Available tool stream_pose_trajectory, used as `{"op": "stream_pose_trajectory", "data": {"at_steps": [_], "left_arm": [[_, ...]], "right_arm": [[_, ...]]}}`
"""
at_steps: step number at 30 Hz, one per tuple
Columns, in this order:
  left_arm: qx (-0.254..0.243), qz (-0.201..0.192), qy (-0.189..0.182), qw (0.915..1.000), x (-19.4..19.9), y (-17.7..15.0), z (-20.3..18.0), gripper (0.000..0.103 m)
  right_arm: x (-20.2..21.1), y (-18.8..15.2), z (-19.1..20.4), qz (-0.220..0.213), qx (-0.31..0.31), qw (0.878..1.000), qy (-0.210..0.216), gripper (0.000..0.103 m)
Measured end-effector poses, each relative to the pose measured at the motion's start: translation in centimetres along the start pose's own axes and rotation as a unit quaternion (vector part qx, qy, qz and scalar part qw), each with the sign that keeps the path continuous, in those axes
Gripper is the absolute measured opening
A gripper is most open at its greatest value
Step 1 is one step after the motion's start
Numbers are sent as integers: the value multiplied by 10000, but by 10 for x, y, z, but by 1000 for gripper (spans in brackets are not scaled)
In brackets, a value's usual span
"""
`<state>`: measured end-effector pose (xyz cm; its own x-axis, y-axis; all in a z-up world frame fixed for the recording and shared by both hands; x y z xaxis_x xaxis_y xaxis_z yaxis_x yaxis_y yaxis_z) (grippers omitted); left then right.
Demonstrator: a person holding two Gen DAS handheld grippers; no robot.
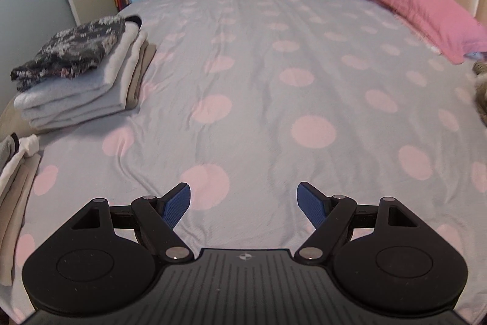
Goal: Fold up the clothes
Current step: 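Grasp the cream fleece garment from the pile with the right gripper, then pull the cream garment onto the open bed while the left gripper grasps its other edge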
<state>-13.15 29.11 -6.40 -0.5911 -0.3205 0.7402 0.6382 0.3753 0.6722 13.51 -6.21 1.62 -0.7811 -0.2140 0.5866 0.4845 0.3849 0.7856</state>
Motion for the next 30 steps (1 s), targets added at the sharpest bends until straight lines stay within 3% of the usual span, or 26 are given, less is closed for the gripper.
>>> {"op": "stream_pose_trajectory", "data": {"at_steps": [5,11,15,20,21,24,30], "left_arm": [[-22,-301,-143,9994,24,5,1,77],[110,-597,-202,9980,48,8,12,77],[186,-766,-199,9967,60,9,21,77],[224,-798,-307,9961,64,7,26,77],[215,-791,-347,9960,64,7,26,77],[168,-754,-472,9959,62,5,22,77],[-26,-565,-752,9956,54,0,6,77]], "right_arm": [[65,22,72,-420,287,9928,1083,21],[129,37,172,-713,826,9649,2388,21],[143,32,219,-609,1169,9495,2848,21],[121,22,246,-195,1391,9517,2729,23],[120,21,244,-200,1332,9528,2721,24],[116,25,234,-191,1132,9574,2650,40],[99,14,199,14,915,9701,2249,44]]}}
Point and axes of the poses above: each gripper's, at about its wrist camera, not at the fingertips, and x roughly against the way its jaws point, z to its left, y to its top, the point moved 2 cm from there along -x, roughly the way its jaws point, and after that the axes turned 7 degrees about -y, right-handed, at the moved point
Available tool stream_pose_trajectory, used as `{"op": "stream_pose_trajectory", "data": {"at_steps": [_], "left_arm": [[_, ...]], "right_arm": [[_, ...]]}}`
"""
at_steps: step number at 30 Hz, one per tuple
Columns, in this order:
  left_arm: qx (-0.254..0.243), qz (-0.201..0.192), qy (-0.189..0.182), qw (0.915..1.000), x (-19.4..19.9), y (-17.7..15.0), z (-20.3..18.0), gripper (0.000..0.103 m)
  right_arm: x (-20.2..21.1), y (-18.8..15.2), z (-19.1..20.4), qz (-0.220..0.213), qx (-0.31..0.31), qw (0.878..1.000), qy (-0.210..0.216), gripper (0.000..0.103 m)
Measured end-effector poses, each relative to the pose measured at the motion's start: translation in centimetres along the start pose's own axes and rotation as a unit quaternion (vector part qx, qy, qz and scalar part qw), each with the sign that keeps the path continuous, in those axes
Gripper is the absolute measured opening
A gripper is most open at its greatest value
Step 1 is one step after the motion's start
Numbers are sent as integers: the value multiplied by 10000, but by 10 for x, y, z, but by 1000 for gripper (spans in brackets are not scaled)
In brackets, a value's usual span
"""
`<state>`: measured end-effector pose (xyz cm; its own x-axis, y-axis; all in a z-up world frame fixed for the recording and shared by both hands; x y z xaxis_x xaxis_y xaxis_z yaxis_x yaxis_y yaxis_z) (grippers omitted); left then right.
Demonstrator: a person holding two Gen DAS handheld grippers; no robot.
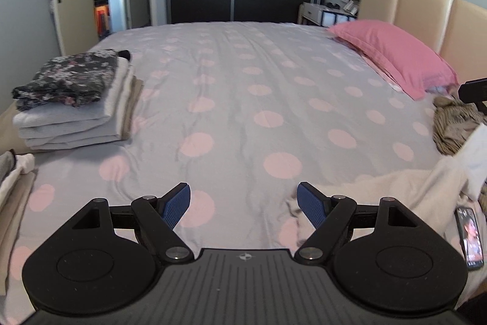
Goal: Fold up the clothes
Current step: 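Pull the cream garment onto the open bed while the left gripper grasps its other edge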
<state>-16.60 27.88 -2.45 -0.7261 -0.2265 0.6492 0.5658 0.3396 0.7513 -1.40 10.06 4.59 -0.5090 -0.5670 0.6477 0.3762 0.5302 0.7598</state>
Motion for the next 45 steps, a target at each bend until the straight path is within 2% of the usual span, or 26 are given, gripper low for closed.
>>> {"op": "stream_pose_trajectory", "data": {"at_steps": [4,10,14,18,26,29,30,31,33,34,37,40,45], "left_arm": [[-40,223,-275,9994,-11,-7,-12,77],[101,525,-701,9961,-33,-17,-30,77],[161,723,-866,9935,-50,-27,-40,77],[132,948,-894,9914,-69,-37,-50,77],[15,1331,-920,9868,-102,-54,-66,76],[-6,1451,-995,9844,-113,-59,-69,63],[23,1502,-1033,9832,-116,-60,-70,57],[38,1528,-1072,9824,-119,-62,-70,52],[56,1563,-1150,9810,-122,-66,-71,32],[53,1569,-1177,9806,-122,-67,-71,27],[31,1509,-1188,9814,-119,-66,-72,14],[-8,1357,-1145,9841,-112,-59,-73,11],[31,1013,-1028,9895,-89,-41,-69,10]], "right_arm": [[-9,-26,-29,335,-199,9987,-323,61],[-39,-73,-49,926,-384,9925,-701,77],[-70,-110,-40,1408,-717,9850,-691,77],[-104,-144,-24,2030,-1004,9715,-696,77],[-140,-174,-7,2372,-957,9642,-692,77],[-146,-181,-6,2440,-943,9625,-712,76],[-146,-181,-5,2423,-900,9633,-720,72],[-146,-181,-3,2389,-849,9647,-708,61],[-143,-178,1,2308,-739,9677,-691,43],[-142,-177,3,2269,-682,9690,-700,30],[-139,-172,9,2144,-510,9725,-747,15],[-131,-163,15,1948,-456,9770,-736,10],[-104,-134,31,1398,-346,9881,-546,8]]}}
Point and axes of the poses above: each gripper's, at about its wrist camera, not at the fingertips, and x roughly against the way its jaws point, z to its left, y to its top, the point moved 2 cm from there along -x, roughly the way its jaws point, and after that the axes turned 7 degrees about -y, right-handed, at the moved point
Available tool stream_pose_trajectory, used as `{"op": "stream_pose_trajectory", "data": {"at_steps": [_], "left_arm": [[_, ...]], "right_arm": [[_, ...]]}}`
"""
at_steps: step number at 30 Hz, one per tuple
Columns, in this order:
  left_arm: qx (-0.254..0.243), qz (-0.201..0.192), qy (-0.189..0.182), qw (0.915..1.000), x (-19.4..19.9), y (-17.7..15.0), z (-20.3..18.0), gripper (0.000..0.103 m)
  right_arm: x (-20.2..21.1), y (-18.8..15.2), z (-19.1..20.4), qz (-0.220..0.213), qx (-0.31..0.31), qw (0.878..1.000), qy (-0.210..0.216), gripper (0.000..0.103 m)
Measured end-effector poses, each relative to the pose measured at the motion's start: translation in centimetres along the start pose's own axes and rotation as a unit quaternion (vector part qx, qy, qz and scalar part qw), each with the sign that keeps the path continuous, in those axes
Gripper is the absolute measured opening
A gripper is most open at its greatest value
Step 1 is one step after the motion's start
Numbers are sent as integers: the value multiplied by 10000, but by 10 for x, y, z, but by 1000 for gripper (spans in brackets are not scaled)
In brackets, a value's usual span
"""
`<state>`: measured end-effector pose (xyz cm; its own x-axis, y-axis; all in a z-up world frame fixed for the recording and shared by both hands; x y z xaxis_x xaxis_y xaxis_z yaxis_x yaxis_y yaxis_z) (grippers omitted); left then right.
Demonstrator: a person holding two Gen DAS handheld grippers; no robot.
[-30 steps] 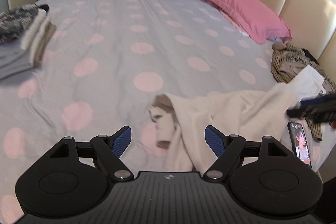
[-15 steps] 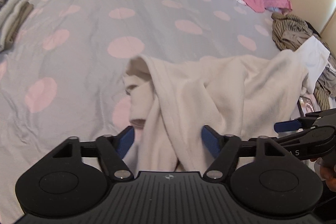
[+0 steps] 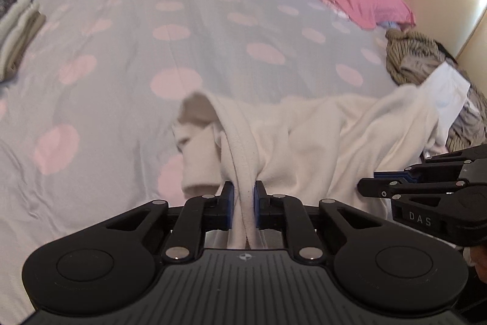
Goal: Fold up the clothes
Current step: 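Pull the cream garment onto the open bed while the left gripper grasps its other edge, then lift and stretch the cream garment between both grippers to spread it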
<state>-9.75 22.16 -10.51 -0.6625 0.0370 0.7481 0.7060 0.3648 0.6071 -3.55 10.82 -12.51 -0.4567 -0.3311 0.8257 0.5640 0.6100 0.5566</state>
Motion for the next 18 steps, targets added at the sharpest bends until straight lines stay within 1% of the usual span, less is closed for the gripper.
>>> {"op": "stream_pose_trajectory", "data": {"at_steps": [4,8,11,14,17,18], "left_arm": [[168,-515,95,9985,41,13,9,10],[290,-902,222,9953,86,23,24,10],[270,-1213,431,9913,118,32,30,10],[146,-1481,704,9864,151,38,37,10],[70,-1611,1054,9813,178,37,52,10],[69,-1639,1166,9795,185,37,58,10]], "right_arm": [[27,20,19,-385,59,9988,280,8],[58,30,52,-682,175,9948,734,8],[86,34,81,-897,335,9894,1087,8],[103,44,105,-1045,422,9825,1480,8],[123,48,125,-1189,510,9740,1859,8],[127,49,130,-1212,549,9722,1927,8]]}}
Point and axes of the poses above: each gripper's, at about its wrist camera, not at the fingertips, and x roughly against the way its jaws point, z to its left, y to its top, the point moved 2 cm from there along -x, roughly the way its jaws point, and after that the axes turned 7 degrees about -y, right-handed, at the moved point
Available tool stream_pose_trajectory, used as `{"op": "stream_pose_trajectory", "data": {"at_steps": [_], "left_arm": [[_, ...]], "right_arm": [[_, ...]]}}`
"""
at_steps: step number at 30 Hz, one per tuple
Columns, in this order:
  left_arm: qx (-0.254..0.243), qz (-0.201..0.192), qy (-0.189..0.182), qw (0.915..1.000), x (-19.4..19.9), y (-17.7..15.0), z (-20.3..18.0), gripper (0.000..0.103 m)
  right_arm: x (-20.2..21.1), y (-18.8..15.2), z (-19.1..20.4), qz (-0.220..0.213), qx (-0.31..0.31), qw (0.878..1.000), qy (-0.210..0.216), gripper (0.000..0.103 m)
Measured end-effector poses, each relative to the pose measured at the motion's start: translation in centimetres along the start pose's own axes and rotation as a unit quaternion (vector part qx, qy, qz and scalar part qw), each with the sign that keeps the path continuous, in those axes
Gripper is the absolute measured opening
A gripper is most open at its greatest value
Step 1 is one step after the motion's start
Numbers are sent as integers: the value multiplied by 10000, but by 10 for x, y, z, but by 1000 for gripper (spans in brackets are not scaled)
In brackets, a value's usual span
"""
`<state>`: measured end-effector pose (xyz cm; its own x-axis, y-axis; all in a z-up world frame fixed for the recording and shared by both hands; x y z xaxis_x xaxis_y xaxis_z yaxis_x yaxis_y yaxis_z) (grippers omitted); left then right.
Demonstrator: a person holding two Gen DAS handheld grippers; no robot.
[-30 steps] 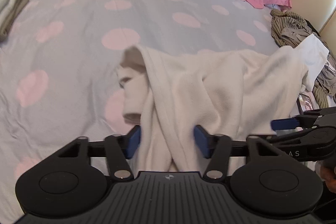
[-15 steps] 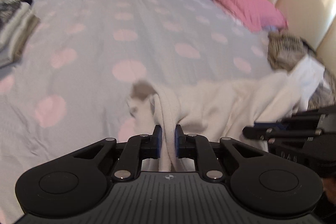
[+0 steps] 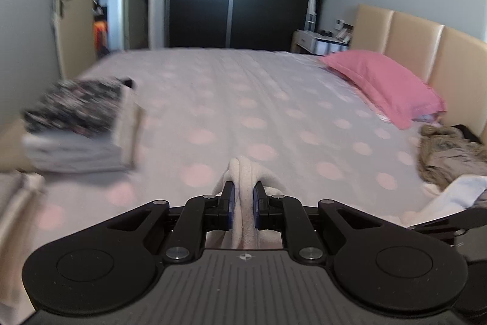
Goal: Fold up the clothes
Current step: 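Lift and stretch the cream garment between both grippers to spread it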
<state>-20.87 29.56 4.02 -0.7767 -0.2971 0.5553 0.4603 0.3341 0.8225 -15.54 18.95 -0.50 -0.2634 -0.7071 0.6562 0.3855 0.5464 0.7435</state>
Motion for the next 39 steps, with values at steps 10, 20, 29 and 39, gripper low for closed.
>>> {"op": "stream_pose_trajectory", "data": {"at_steps": [10,20,29,39], "left_arm": [[-319,953,351,9943,-46,-27,33,10],[-292,1373,375,9894,-66,-68,51,20],[-763,1091,235,9908,-48,-74,37,55],[-1294,948,-675,9847,-30,-81,3,65]], "right_arm": [[-33,-22,-6,594,85,9980,-215,12],[-56,-62,-42,1090,85,9929,-465,44],[-41,-72,-60,951,235,9934,-605,59],[-36,-82,-81,1102,173,9893,-939,61]]}}
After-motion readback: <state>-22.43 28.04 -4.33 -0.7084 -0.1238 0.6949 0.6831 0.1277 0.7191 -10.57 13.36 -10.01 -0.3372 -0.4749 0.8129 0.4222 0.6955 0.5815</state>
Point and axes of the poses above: each gripper's, at about its wrist camera, not at the fingertips, and x roughly against the way its jaws point, z to its left, y to its top, the point moved 2 cm from there along -x, roughly the way its jaws point, and after that the axes turned 7 degrees about -y, right-handed, at the moved point
